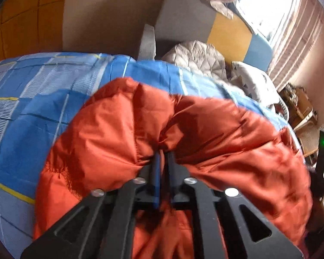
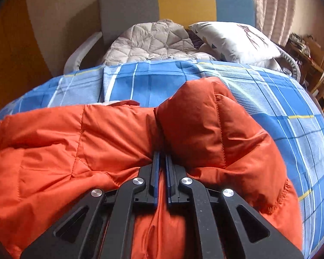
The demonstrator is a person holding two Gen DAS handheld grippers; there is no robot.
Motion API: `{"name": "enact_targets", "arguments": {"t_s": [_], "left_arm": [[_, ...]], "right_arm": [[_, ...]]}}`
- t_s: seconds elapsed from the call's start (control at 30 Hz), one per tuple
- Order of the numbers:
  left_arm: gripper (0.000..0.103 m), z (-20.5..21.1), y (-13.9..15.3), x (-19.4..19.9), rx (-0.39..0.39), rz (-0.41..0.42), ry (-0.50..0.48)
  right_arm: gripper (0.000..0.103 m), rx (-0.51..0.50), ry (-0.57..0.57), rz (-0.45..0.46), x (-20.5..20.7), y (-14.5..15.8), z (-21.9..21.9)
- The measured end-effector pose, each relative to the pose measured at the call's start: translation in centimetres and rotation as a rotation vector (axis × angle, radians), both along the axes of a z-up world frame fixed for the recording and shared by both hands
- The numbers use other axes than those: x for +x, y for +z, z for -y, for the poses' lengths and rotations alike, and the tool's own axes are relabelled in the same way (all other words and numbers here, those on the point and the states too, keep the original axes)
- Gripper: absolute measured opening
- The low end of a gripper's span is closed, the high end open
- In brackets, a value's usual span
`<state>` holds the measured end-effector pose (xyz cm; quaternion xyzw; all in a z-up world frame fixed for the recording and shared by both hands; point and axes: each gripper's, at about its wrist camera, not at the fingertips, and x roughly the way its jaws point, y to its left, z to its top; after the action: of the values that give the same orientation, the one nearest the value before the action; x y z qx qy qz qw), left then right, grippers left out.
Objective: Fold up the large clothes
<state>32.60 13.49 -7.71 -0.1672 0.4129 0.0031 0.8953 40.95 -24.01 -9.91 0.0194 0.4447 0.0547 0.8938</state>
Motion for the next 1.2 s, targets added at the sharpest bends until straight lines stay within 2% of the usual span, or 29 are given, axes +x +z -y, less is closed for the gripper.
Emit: {"name": "enact_targets", "arguments": {"t_s": [0.03, 0.07, 0.13, 0.17, 0.3, 0.43, 0.77, 0.97, 1.2], "left_arm": [[0.032, 0.4, 0.9, -0.4, 0.013, 0.020, 0.008], [0.035, 1.0, 1.9, -0.7, 0.026, 0.044, 0.009], [0.035, 2.2, 3.4, -1.0, 0.041, 0.068, 0.009], [0.035, 2.7, 4.1, -1.1, 0.040, 0.080, 0.005], [0.037, 5.6, 6.0, -1.0, 0.040, 0.116, -0.018], [0.038, 8.0, 5.9, -0.3, 0.060, 0.107, -0.043], [0.039, 8.2, 2.1, 1.2, 0.065, 0.041, -0.039], [0.041, 8.5, 0.3, 1.5, 0.082, 0.040, -0.050], [0.041, 8.5, -1.3, 1.9, 0.076, 0.051, -0.047]], "right_arm": [[0.013, 0.016, -0.012, 0.001, -0.3, 0.5, 0.3], [0.018, 0.026, -0.020, 0.008, -0.5, 0.9, 0.4], [0.055, 0.036, -0.032, 0.046, -1.6, 2.3, 0.1], [0.058, 0.033, -0.035, 0.063, -2.1, 2.8, -0.1], [0.058, 0.068, -0.021, 0.143, -4.6, 5.5, -1.7], [0.058, 0.081, -0.011, 0.171, -6.1, 6.0, -3.6], [0.058, 0.026, -0.011, 0.123, -5.4, 3.0, -5.7], [0.058, -0.020, 0.007, 0.108, -5.0, 1.2, -6.6], [0.058, -0.022, 0.017, 0.106, -4.6, -0.5, -7.0]]}}
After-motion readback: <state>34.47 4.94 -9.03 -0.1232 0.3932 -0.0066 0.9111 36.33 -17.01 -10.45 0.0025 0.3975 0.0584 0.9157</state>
